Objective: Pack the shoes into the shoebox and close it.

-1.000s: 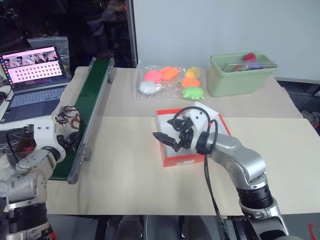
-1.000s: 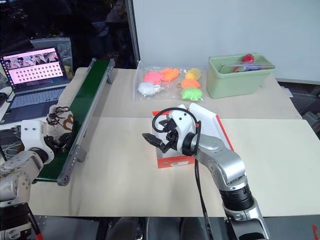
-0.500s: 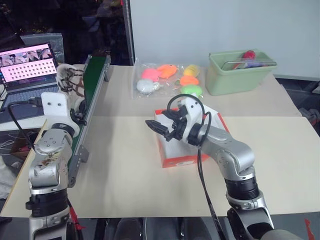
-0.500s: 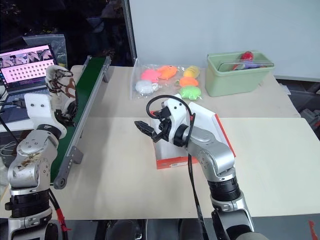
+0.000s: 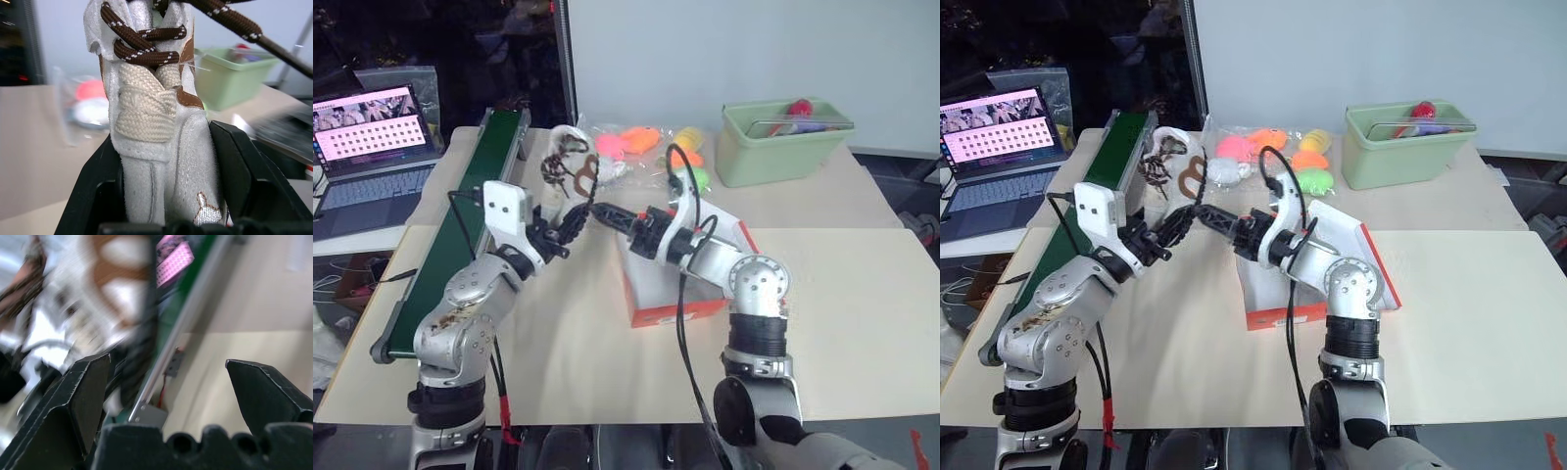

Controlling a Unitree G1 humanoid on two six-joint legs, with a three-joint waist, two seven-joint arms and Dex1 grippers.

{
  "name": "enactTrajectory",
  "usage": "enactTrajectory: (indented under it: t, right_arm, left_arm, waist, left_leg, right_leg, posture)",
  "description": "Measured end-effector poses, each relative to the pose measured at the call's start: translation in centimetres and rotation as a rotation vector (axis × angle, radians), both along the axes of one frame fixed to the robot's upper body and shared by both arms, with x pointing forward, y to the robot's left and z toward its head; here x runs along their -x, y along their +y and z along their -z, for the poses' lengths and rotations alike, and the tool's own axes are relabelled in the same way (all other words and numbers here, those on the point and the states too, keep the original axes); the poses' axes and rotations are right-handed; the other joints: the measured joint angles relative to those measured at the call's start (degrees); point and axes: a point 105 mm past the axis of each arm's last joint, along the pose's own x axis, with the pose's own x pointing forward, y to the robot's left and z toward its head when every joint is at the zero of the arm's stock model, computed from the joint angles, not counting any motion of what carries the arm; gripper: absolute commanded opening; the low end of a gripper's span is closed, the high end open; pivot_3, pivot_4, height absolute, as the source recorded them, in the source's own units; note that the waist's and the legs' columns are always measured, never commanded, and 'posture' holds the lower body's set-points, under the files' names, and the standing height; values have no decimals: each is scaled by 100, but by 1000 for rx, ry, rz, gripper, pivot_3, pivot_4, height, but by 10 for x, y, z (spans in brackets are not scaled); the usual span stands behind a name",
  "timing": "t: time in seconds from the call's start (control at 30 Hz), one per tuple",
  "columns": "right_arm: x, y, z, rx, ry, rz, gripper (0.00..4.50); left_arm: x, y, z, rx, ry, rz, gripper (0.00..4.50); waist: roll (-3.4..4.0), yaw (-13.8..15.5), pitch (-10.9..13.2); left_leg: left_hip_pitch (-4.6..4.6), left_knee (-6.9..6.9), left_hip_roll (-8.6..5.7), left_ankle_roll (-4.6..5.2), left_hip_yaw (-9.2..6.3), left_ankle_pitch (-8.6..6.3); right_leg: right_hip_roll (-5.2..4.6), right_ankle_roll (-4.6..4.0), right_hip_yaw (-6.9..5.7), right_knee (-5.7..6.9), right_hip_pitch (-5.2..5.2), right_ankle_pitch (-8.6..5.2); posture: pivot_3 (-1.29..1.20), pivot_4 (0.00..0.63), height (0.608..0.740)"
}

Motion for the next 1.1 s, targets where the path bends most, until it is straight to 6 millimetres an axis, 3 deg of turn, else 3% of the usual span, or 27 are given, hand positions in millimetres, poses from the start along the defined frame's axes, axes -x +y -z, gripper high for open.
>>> enactTrajectory:
  t: [0.13,0.57,0.6,0.97,1.1]
  right_arm:
    - [-4,-3,-2,-59,60,6,4500]
    - [-8,10,-15,-61,50,-5,4500]
    - [-8,11,-15,-61,49,-5,3956]
    - [-5,19,-22,-72,22,-18,469]
    - [-5,20,-24,-75,21,-16,314]
  left_arm:
    - [4,-14,3,-8,10,72,2220]
    - [3,-14,-4,-16,-8,77,2220]
    - [2,-14,-4,-15,-6,76,2206]
    - [0,-12,-1,-18,13,69,2206]
    - [1,-11,-2,-33,2,64,2206]
  waist:
    - [0,-39,0]
    - [1,-36,0]
    - [1,-35,0]
    - [1,-34,1]
    - [1,-35,1]
  left_leg:
    - [2,0,0,0,-1,0]
    - [-1,0,0,0,-8,0]
    - [-1,0,1,0,-8,0]
    - [-1,0,1,0,-9,0]
    - [-1,-1,1,0,-9,0]
  right_leg:
    - [1,0,1,1,0,0]
    - [3,0,1,-2,2,0]
    - [4,0,0,-2,2,0]
    - [4,0,0,-2,1,0]
    - [4,0,0,-2,1,0]
  posture:
    - [0,150,729]
    - [0,150,729]
    - [0,150,729]
    - [0,150,729]
    - [0,150,729]
